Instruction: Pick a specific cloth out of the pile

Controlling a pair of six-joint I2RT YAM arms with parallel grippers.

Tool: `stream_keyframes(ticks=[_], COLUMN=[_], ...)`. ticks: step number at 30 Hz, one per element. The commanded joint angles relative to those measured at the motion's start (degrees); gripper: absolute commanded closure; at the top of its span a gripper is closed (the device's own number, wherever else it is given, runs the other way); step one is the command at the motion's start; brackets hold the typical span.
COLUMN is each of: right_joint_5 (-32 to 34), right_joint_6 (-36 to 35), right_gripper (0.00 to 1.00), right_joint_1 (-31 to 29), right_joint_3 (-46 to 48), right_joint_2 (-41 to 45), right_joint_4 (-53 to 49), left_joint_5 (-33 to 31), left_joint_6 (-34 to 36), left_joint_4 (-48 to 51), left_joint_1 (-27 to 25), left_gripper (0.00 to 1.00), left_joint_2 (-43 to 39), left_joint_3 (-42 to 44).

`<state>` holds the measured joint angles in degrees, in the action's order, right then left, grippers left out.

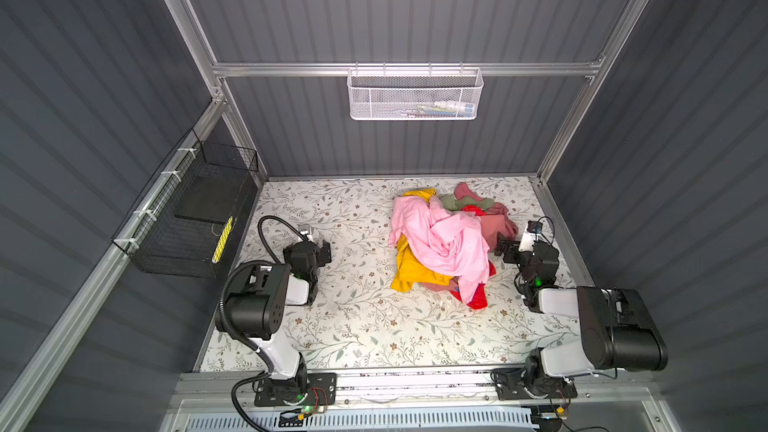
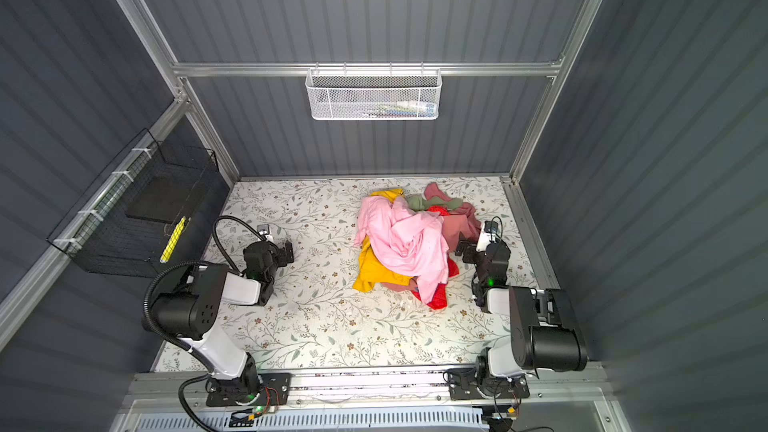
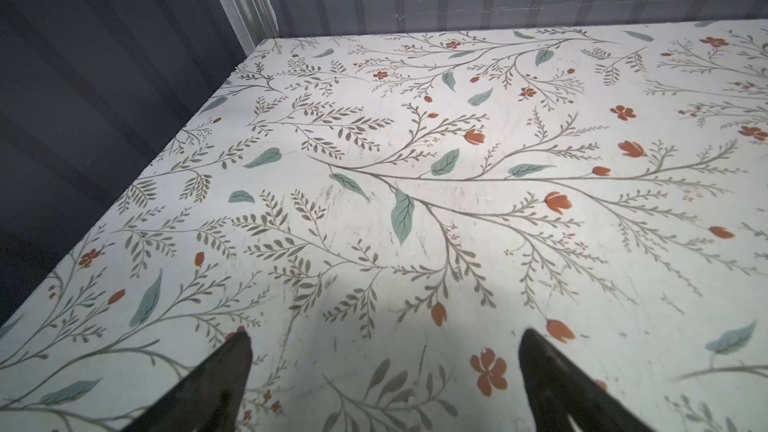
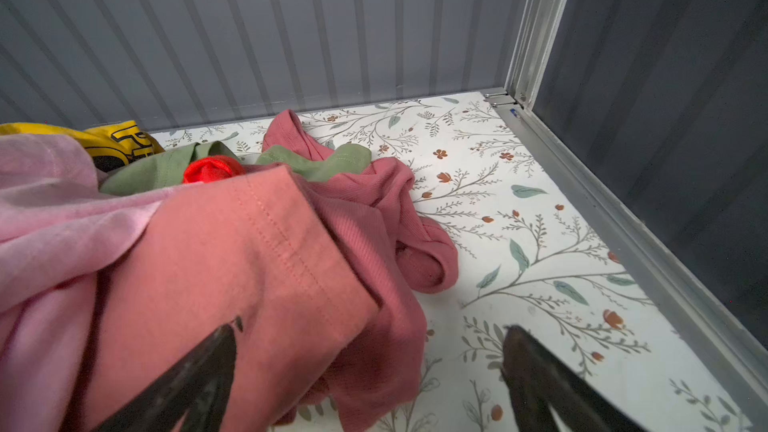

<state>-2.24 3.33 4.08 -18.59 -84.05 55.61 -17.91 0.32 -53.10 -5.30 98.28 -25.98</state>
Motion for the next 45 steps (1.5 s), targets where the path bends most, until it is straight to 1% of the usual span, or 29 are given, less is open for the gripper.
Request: stream_keyframes(ticks=[1, 26, 30, 31, 33, 35, 36, 38, 39, 42, 45], right_joint_5=[-0.10, -0.29, 3.31, 3.88, 4.57, 5.56, 5.61, 3.53, 1.63, -3.83, -8.49], right_joint_6=[-0.61, -0.52, 1.10, 1.41, 1.68, 4.22, 7.41, 13.76, 16.24, 21.36, 27.03], right_gripper=[0.01, 0.01, 0.01, 0.01, 0.01, 0.01, 0.01, 0.01, 0.01, 0.01, 0.01], right_joint_1=[-0.17, -0.06, 0.05, 0.10, 0.10, 0.51, 1.26, 3.14, 4.09, 5.01, 5.23], right_joint_3=[-0.13, -0.24, 0.00, -0.04, -0.69, -2.99, -4.94, -8.56, -9.71, -10.55, -10.55], right_joint_2=[0.44, 0.52, 1.68, 2.59, 6.11, 10.65, 12.99, 16.62, 18.20, 22.57, 25.01], right_joint_4=[0.11, -0.14, -0.38, -1.12, -5.64, -14.79, -22.20, -34.01, -38.13, -44.54, -49.60], left_joint_5=[0.14, 0.17, -0.32, -0.29, 0.20, -0.17, -0.43, 0.83, 1.80, 4.08, 5.62], left_joint_6=[-0.58, -0.67, -0.42, -0.47, -0.66, -2.11, -3.92, -6.00, -7.41, -11.77, -15.42], left_joint_4=[-0.34, -0.16, -0.56, 1.14, 11.24, 21.05, 25.02, 29.36, 31.29, 37.18, 41.77], left_joint_1=[0.03, 0.03, 0.03, 0.07, 0.02, 0.03, 0.03, 0.03, 0.02, 0.02, -0.06], left_gripper=[0.00, 0.00, 0.00, 0.00, 0.00, 0.00, 0.00, 0.00, 0.00, 0.00, 0.00], left_joint_2=[0.06, 0.05, -0.31, -1.37, -5.20, -8.86, -10.99, -14.37, -16.15, -19.50, -21.53], left_joint_3=[-0.48, -0.57, -0.50, -1.11, -4.43, -7.88, -9.07, -10.15, -10.44, -11.86, -12.69])
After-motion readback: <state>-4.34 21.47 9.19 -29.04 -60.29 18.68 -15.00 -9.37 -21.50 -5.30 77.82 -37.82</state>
